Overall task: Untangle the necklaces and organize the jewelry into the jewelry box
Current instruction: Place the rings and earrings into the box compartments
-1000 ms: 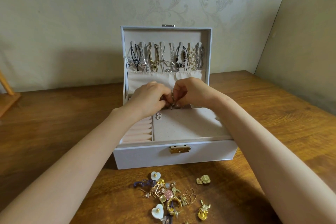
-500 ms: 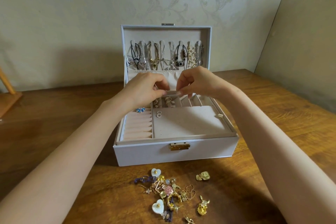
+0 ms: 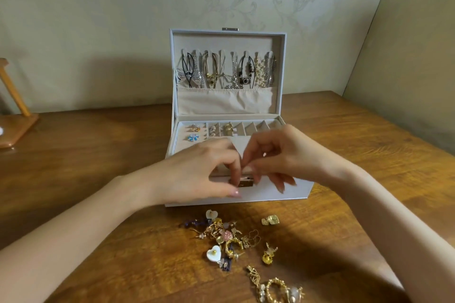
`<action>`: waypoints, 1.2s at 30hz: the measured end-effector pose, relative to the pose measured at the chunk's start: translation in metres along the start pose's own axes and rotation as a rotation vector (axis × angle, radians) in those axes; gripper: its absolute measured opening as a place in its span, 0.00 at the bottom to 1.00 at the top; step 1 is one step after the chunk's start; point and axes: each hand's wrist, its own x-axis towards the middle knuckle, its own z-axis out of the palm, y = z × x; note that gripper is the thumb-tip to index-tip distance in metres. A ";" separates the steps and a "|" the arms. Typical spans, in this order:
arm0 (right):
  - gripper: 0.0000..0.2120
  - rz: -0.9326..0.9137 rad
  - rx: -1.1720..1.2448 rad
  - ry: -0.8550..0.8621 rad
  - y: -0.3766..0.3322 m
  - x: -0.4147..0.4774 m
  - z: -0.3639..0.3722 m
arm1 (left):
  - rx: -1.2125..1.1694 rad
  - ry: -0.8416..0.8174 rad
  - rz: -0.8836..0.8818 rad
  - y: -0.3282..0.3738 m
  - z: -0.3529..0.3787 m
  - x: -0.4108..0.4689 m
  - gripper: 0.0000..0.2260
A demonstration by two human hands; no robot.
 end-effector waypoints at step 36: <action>0.04 0.175 -0.088 -0.324 0.014 -0.027 0.000 | 0.133 -0.384 0.053 0.032 0.022 -0.015 0.06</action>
